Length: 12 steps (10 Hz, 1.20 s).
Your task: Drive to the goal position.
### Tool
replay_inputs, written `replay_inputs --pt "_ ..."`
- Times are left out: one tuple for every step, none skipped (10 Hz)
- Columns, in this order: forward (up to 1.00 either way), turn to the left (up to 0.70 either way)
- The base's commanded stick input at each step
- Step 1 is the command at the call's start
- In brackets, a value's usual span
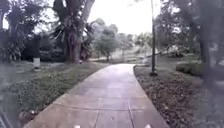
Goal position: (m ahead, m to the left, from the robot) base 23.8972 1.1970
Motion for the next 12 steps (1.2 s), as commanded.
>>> replay_inputs --pt "0.7 0.0" --pt "0.7 0.0" --pt "0.7 0.0" --pt "0.7 0.0" --pt "0.7 0.0" --pt "0.7 0.0" --pt "0.7 0.0" --pt "0.7 0.0" --pt "0.7 0.0" --pt "0.7 0.0" --pt "0.7 0.0" --pt "0.7 0.0"
